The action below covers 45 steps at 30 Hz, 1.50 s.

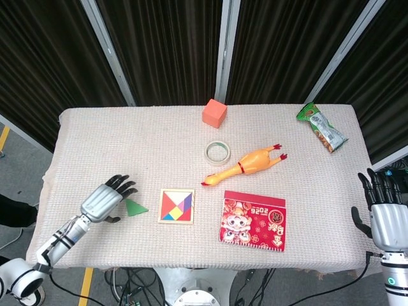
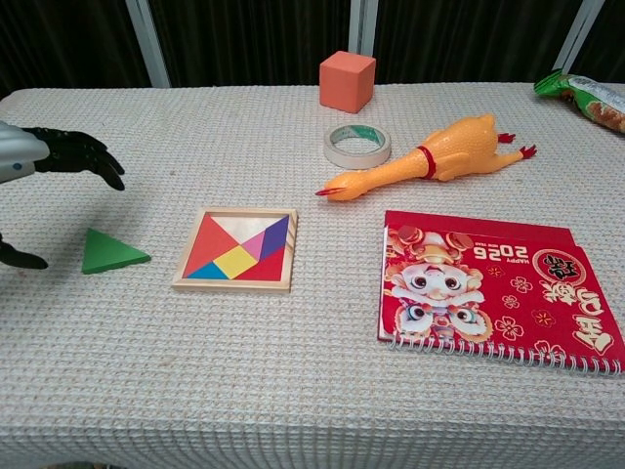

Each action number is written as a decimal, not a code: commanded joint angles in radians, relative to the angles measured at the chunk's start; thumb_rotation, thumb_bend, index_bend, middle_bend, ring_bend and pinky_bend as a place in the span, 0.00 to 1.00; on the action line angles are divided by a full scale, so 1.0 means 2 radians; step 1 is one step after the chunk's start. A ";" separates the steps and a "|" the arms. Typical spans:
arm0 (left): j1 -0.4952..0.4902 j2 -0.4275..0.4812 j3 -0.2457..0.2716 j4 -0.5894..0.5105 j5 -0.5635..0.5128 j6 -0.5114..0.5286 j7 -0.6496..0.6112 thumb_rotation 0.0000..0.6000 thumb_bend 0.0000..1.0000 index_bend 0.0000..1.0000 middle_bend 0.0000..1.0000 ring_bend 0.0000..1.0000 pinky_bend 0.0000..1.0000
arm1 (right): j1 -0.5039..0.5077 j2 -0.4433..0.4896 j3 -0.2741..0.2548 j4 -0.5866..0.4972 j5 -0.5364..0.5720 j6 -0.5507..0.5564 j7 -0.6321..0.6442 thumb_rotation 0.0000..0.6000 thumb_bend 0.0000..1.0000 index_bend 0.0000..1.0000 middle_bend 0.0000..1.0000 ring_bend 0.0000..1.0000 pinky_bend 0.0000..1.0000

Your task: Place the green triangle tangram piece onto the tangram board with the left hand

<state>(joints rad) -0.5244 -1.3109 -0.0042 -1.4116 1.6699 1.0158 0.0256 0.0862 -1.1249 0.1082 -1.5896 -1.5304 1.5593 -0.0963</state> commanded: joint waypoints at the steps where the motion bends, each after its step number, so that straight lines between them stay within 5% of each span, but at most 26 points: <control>1: -0.007 -0.010 0.005 0.016 0.001 -0.005 -0.004 1.00 0.09 0.21 0.12 0.00 0.10 | 0.001 0.000 -0.001 -0.001 0.001 -0.003 -0.002 1.00 0.34 0.00 0.00 0.00 0.00; 22: -0.030 -0.041 0.017 0.059 -0.010 -0.009 -0.028 1.00 0.10 0.22 0.12 0.00 0.10 | 0.003 -0.001 -0.001 0.005 0.008 -0.011 0.005 1.00 0.35 0.00 0.00 0.00 0.00; 45: -0.035 -0.042 0.026 0.048 -0.026 -0.004 -0.041 1.00 0.14 0.24 0.12 0.00 0.10 | 0.006 -0.007 -0.003 0.012 0.011 -0.019 0.005 1.00 0.35 0.00 0.00 0.00 0.00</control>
<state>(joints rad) -0.5936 -1.3951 0.0472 -1.3161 1.6180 1.0084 -0.0553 0.0975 -1.1388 0.1016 -1.5648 -1.5077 1.5209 -0.0862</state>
